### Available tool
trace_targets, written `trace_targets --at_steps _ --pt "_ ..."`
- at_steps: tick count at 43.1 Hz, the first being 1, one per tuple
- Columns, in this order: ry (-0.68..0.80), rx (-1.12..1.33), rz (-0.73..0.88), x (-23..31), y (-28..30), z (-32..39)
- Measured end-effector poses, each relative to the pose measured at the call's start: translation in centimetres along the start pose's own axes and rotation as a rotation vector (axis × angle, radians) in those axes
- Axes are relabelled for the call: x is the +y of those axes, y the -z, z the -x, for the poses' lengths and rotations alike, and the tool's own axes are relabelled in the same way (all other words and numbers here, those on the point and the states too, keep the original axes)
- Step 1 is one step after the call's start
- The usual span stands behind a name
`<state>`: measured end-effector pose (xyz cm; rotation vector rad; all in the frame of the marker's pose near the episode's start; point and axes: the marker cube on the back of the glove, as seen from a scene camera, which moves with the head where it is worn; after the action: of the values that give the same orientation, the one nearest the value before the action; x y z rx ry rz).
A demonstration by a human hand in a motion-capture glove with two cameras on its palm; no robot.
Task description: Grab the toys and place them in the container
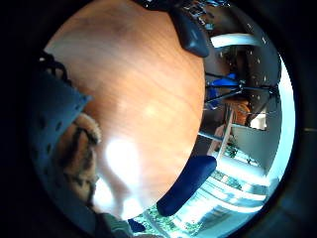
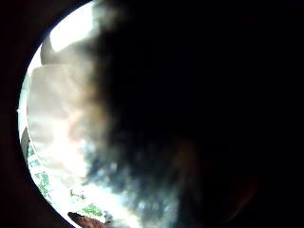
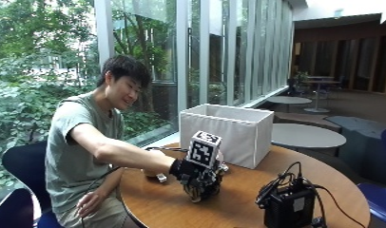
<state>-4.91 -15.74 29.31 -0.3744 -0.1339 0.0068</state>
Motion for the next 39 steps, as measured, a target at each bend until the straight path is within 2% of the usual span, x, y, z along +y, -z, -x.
trace_targets --at_steps 6,12,17,22,26,29,31,36,39 --pt "0.017 0.009 0.034 1.3 2.7 0.5" --pt "0.000 -0.056 -0.042 2.9 10.6 -0.5" --pt "0.288 0.133 -0.149 6.9 16.1 1.4" --pt "0.295 0.065 -0.232 9.6 22.3 4.0" --pt "0.215 0.017 -0.313 11.9 27.6 7.6" --pt "0.382 -0.076 -0.342 14.5 30.9 11.3" --pt "0.439 -0.110 -0.353 15.3 32.2 13.0" --pt "0.313 0.007 -0.394 14.6 33.8 14.7" --pt "0.360 -0.029 -0.401 15.1 35.0 18.1"
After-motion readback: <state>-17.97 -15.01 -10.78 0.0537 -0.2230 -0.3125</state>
